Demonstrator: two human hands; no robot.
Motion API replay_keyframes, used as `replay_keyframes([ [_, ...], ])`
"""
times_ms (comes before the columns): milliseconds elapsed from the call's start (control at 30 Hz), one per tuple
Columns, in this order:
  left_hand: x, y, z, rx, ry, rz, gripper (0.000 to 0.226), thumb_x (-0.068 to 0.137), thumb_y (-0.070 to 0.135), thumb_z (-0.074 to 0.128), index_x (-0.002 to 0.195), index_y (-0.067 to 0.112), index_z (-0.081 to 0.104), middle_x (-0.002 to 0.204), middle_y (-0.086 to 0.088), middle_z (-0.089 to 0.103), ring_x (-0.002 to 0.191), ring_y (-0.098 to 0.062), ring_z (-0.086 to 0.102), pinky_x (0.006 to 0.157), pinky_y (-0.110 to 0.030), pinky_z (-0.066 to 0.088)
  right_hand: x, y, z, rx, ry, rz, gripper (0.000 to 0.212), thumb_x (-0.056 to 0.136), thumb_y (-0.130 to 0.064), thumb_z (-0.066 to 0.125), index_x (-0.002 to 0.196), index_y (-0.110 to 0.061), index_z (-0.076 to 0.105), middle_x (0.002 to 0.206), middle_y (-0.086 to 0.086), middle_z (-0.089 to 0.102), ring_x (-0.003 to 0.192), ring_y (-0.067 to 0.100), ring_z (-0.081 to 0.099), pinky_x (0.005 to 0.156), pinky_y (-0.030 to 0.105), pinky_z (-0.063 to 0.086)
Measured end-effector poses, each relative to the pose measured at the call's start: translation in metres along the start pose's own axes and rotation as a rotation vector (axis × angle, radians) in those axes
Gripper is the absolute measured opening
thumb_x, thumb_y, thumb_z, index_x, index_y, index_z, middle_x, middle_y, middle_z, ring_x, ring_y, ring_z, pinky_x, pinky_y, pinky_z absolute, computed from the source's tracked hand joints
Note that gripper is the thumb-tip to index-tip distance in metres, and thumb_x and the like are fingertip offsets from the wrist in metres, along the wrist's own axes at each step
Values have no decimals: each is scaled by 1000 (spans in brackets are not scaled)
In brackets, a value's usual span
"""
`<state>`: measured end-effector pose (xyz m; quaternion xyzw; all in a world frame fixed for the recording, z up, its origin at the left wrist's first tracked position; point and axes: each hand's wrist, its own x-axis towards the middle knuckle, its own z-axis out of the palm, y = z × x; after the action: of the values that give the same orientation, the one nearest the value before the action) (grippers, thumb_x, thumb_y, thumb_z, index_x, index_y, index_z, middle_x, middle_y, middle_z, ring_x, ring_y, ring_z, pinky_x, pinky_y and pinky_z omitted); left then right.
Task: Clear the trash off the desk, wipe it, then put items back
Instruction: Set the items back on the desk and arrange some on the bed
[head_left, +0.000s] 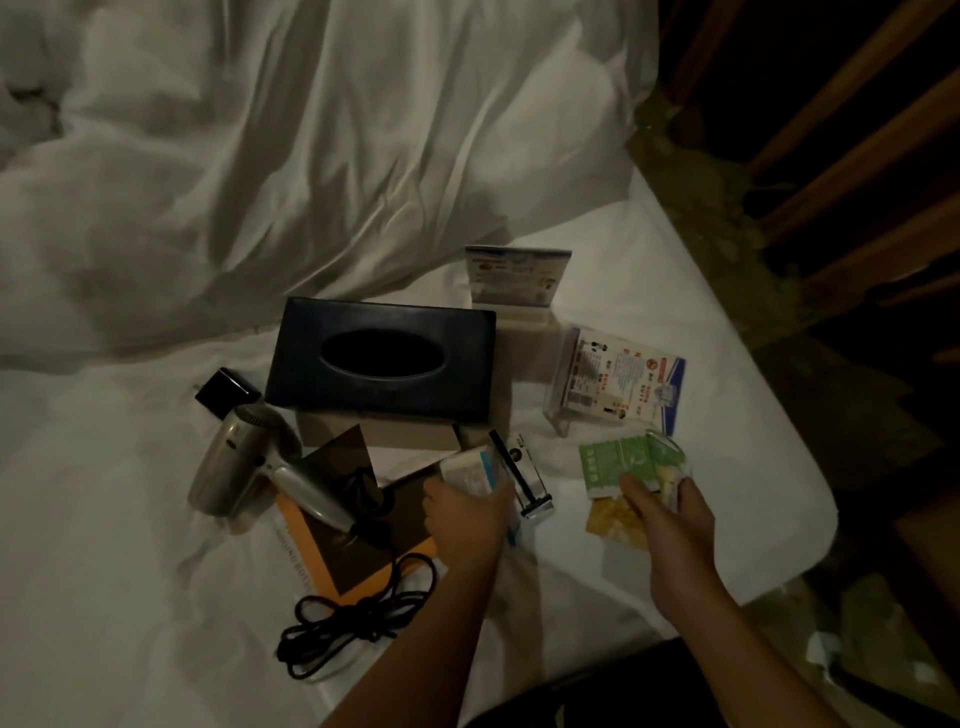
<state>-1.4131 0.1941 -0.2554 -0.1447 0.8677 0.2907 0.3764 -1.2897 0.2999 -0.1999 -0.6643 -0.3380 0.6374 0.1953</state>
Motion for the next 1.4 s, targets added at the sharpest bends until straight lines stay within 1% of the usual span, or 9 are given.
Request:
replay_keyframes([
  [67, -10, -2, -1, -108, -7, 13, 64, 74, 31, 79, 123, 10, 44, 118, -7, 56, 104, -26, 60, 81, -39, 55, 0, 0, -9, 15, 14, -16, 47, 85, -4, 66, 130, -15, 54, 119, 3, 62, 97, 17, 61, 83, 29, 47],
  [200, -19, 1, 5, -138, -99, 89, 50, 72, 30, 82, 109, 17, 50, 104, 0, 63, 90, -15, 63, 81, -36, 57, 0, -1, -22, 48, 33, -21, 41, 85, -5, 66, 123, -18, 57, 113, 1, 63, 89, 9, 61, 82, 28, 47],
  [367, -15, 11, 26, 31, -161, 52, 100, 44, 57, 87, 124, 18, 41, 126, -8, 52, 109, -23, 57, 90, -43, 54, -1, 2, -32, 70, 61, -36, 37, 85, -3, 66, 116, -21, 56, 105, -2, 62, 85, 7, 59, 79, 27, 46],
  [533, -7, 22, 34, 13, -211, -74, 111, 42, 56, 90, 131, 12, 40, 131, -10, 41, 119, -29, 48, 99, -44, 47, 2, 3, -42, 66, 83, -48, 42, 85, -3, 66, 121, -20, 54, 109, 0, 59, 83, 8, 57, 75, 24, 44],
  [667, -3, 26, 39, -140, -229, -109, 75, 58, 31, 90, 115, 12, 46, 116, -10, 57, 104, -26, 61, 84, -37, 55, 4, 3, -45, 84, 88, -29, 46, 84, -2, 66, 127, -12, 54, 117, 6, 60, 93, 20, 58, 78, 26, 44],
  [833, -3, 33, 46, -138, -282, -98, 103, 46, 40, 92, 130, 12, 40, 126, -12, 52, 108, -29, 57, 89, -47, 54, 10, -1, -44, 90, 53, -32, 41, 85, -5, 66, 122, -19, 55, 114, 2, 61, 87, 9, 59, 68, 22, 46],
  [1033, -10, 23, 53, -274, -352, -50, 84, 69, 22, 84, 134, 13, 31, 120, -5, 51, 103, -20, 54, 84, -36, 47, 18, 4, -44, 81, 25, -25, 47, 85, -7, 68, 129, -19, 55, 118, 0, 64, 95, 10, 63, 72, 23, 50],
  [1200, -13, 22, 41, -305, -391, 6, 75, 67, 24, 84, 128, 17, 41, 118, -6, 60, 102, -23, 62, 89, -43, 53, 16, 4, -50, 90, 13, -19, 47, 85, -6, 67, 129, -18, 55, 119, 3, 64, 100, 18, 63, 70, 25, 50],
  [1400, -43, 41, 4, -317, -445, 115, 52, 66, 23, 85, 102, 27, 47, 106, -7, 64, 93, -21, 65, 72, -37, 55, -7, -22, -56, 110, -19, -40, 41, 85, -3, 66, 123, -18, 57, 115, 3, 64, 93, 13, 63, 70, 25, 51],
])
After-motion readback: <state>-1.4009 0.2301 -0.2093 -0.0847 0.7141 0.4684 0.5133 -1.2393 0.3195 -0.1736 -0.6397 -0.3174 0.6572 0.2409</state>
